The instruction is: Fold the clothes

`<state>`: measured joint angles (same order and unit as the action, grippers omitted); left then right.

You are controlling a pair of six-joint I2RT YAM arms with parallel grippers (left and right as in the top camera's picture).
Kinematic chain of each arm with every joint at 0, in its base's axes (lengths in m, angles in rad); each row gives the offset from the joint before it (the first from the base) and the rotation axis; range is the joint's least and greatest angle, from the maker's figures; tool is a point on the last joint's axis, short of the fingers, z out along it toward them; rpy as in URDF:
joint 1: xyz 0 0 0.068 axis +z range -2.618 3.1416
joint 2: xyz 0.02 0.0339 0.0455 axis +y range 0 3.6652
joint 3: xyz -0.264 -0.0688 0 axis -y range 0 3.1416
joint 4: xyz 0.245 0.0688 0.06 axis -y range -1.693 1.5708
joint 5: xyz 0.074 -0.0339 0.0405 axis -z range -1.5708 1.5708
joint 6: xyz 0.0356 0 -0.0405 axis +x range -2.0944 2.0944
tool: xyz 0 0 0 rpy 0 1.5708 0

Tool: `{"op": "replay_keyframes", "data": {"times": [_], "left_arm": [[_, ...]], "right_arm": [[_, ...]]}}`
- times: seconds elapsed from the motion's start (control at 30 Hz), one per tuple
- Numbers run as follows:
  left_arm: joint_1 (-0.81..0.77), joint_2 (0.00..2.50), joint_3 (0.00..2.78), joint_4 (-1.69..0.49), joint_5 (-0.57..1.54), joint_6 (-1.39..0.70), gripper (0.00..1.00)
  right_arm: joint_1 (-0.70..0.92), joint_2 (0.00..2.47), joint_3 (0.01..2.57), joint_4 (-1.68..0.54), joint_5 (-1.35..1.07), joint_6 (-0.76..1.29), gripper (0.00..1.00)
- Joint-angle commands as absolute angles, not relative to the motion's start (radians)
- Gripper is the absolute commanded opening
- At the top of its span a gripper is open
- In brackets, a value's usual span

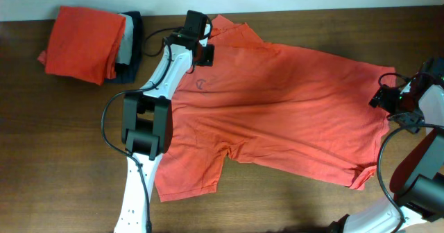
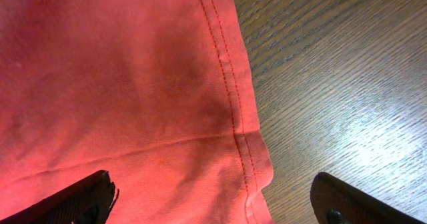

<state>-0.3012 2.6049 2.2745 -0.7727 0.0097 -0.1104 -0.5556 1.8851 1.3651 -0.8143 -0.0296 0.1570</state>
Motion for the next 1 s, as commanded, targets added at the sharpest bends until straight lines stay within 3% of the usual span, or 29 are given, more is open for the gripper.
{"op": "replay_keyframes", "data": {"times": [0.0, 0.2, 0.57, 0.8, 0.97], "left_arm": [[-0.305, 2.631, 2.259, -0.933, 0.000, -0.125, 0.01], [-0.306, 2.631, 2.259, -1.233, 0.000, -0.185, 0.00], [-0.314, 2.629, 2.330, -1.547, 0.003, -0.213, 0.00], [-0.318, 2.585, 2.716, -1.663, 0.003, -0.212, 0.01], [-0.318, 2.575, 2.945, -1.623, -0.001, -0.126, 0.12]], "right_arm": [[-0.556, 1.887, 1.382, -0.814, -0.017, 0.162, 0.99], [-0.556, 1.887, 1.382, -0.814, -0.017, 0.162, 0.99], [-0.556, 1.887, 1.382, -0.814, -0.017, 0.162, 0.98], [-0.556, 1.887, 1.382, -0.814, -0.017, 0.162, 0.99], [-0.556, 1.887, 1.382, -0.814, -0.017, 0.162, 0.99]]}}
